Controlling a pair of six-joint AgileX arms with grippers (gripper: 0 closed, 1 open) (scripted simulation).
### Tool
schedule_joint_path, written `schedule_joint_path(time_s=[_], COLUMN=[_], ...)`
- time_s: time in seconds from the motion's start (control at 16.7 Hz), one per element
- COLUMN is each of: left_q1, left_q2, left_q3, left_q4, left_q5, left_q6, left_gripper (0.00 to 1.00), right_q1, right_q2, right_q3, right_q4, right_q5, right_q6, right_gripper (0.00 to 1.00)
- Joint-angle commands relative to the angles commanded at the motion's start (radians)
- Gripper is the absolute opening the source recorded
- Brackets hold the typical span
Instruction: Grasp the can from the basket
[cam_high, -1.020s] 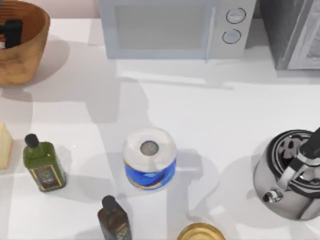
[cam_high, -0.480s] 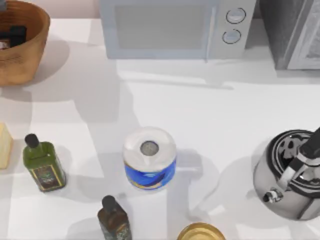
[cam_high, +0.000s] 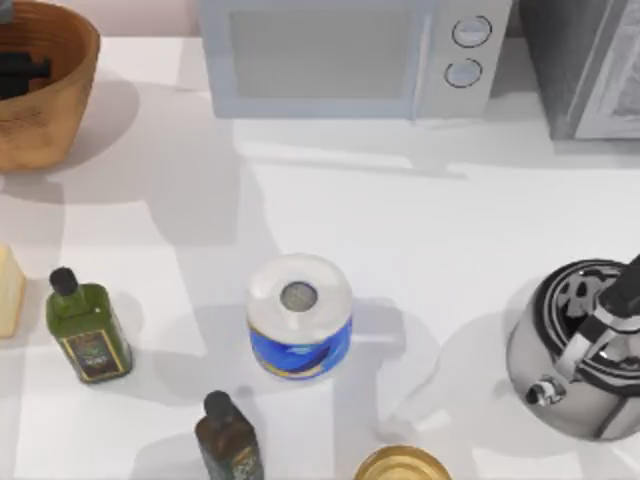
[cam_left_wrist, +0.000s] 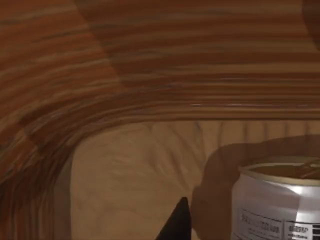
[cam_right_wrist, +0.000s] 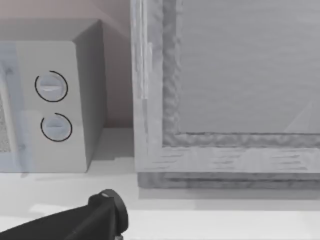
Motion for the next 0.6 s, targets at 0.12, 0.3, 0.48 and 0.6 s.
schedule_joint_path(time_s=[0.12,0.3,0.48,0.6], left_q1=[0.0,0.0,0.0,0.0], left_q2=[0.0,0.0,0.0,0.0], left_q3=[0.0,0.0,0.0,0.0], left_q4=[0.0,0.0,0.0,0.0], left_q5=[0.0,0.0,0.0,0.0], left_q6=[0.0,0.0,0.0,0.0], left_gripper=[0.17,0.0,0.0,0.0], right_q1=[0.0,0.0,0.0,0.0], right_q2=[0.0,0.0,0.0,0.0], right_q3=[0.0,0.0,0.0,0.0], right_q4=[0.0,0.0,0.0,0.0], right_q5=[0.0,0.0,0.0,0.0], right_q6=[0.0,0.0,0.0,0.0], right_gripper=[1.0,1.0,1.0,1.0])
